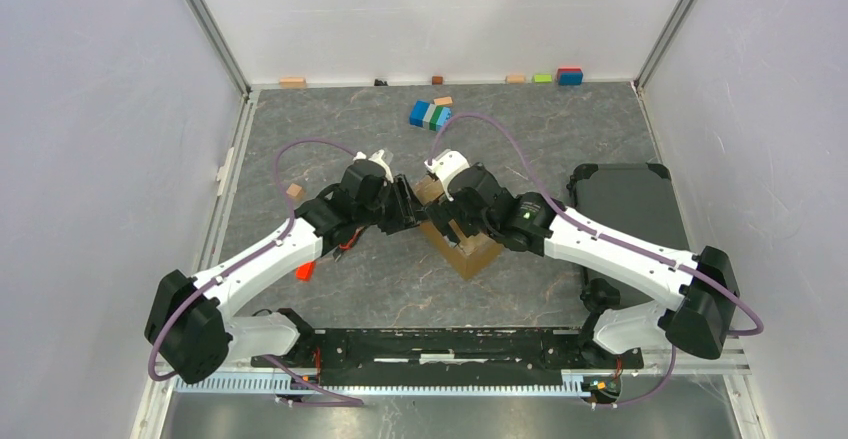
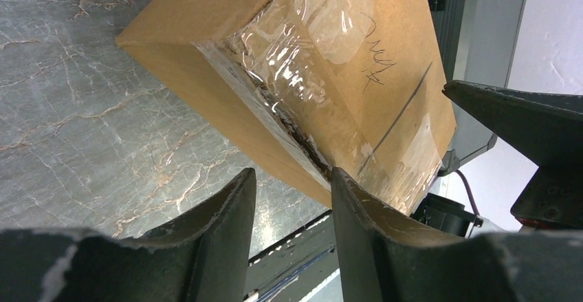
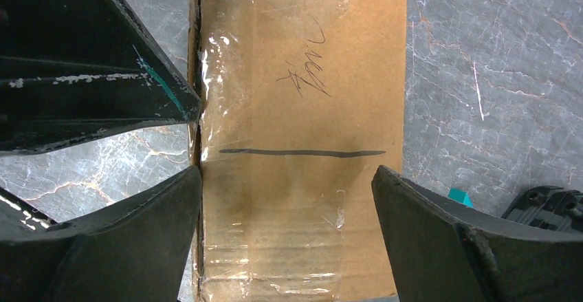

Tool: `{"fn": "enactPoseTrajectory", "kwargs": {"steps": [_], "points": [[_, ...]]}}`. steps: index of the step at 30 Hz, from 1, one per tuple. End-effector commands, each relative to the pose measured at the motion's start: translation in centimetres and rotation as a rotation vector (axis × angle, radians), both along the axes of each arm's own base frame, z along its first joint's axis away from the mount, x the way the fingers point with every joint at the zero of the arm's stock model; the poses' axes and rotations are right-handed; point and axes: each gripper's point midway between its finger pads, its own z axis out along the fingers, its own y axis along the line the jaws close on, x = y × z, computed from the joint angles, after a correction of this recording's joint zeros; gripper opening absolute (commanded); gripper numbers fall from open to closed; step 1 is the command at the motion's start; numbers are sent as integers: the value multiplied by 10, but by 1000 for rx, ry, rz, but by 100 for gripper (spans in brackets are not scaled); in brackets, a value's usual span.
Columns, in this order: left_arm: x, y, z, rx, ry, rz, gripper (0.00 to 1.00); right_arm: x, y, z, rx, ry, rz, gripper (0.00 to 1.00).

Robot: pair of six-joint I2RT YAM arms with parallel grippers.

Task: Unpack the express box
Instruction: Open the express box at the center of the board.

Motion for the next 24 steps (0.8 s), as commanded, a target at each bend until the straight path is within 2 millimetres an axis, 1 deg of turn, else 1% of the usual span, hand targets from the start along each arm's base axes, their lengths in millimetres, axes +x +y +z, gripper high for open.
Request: {"fn": "enactPoseTrajectory", "kwargs": {"steps": [1, 6, 10, 13, 17, 19, 24], "points": [[2, -5, 7, -4, -28, -18, 50, -4, 5, -5, -13, 5, 36, 98], [-5, -1, 3, 25, -9, -39, 40, -3, 7, -7, -25, 11, 38, 98], [-12, 4, -2, 62, 8, -68, 34, -1, 11, -2, -16, 5, 38, 98], [-14, 3, -2, 62, 12, -82, 29, -1, 16, 0, -24, 4, 48, 98], [-14, 0, -2, 55, 13, -92, 23, -1, 18, -7, -71, 3, 46, 98], [-13, 0, -2, 52, 12, -94, 20, -1, 15, -9, -106, -5, 30, 98], [-14, -1, -3, 50, 15, -97, 13, 8, -5, -11, -196, -53, -62, 98]]}}
